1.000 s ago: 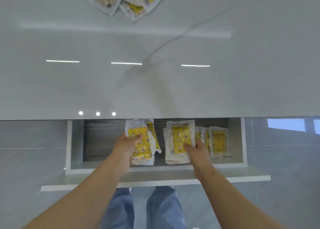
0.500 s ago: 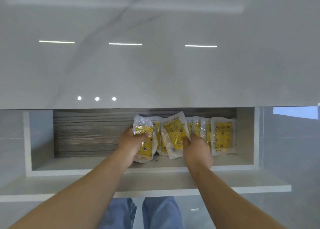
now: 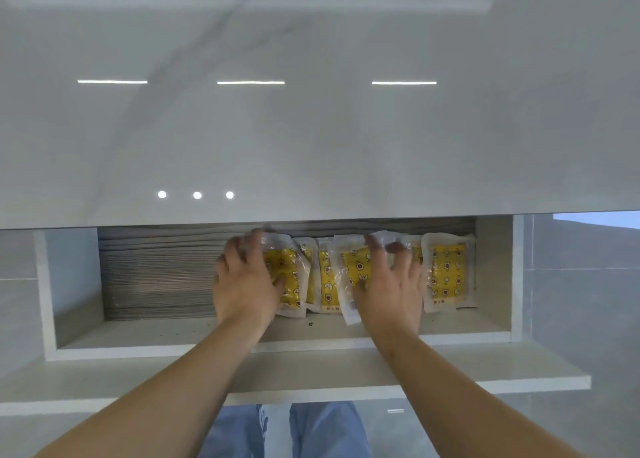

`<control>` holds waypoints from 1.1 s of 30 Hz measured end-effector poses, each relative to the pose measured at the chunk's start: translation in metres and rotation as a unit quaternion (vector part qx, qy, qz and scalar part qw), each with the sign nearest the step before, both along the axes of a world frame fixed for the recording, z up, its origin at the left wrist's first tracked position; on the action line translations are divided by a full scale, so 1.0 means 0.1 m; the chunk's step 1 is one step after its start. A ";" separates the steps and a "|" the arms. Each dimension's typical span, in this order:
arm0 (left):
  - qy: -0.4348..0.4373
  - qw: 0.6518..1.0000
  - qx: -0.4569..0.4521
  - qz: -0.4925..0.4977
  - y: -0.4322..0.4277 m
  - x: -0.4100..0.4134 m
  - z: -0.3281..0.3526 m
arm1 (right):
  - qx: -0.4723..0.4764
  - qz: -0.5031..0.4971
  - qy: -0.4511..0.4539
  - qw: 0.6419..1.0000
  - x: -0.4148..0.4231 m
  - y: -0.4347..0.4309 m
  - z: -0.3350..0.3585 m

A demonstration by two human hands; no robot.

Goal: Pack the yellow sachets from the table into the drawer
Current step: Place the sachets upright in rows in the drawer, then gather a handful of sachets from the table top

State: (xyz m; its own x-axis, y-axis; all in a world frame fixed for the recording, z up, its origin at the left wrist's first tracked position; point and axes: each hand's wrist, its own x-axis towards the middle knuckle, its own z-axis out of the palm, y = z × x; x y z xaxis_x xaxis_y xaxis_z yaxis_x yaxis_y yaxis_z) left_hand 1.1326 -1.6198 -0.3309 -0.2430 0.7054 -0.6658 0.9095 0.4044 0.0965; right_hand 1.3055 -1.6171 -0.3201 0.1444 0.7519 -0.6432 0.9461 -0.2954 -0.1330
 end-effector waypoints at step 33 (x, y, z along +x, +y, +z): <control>-0.168 0.984 0.041 -0.037 0.22 -0.81 1.92 | -0.054 -0.029 0.203 0.977 -0.87 0.16 1.79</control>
State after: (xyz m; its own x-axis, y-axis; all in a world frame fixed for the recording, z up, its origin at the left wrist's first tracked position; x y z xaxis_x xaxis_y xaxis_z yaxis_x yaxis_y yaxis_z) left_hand 1.0520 -1.5973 -0.1390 0.0357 0.7678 -0.6397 0.8472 0.3163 0.4269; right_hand 1.2186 -1.6014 -0.1410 -0.0988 0.6740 -0.7321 0.8030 -0.3805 -0.4588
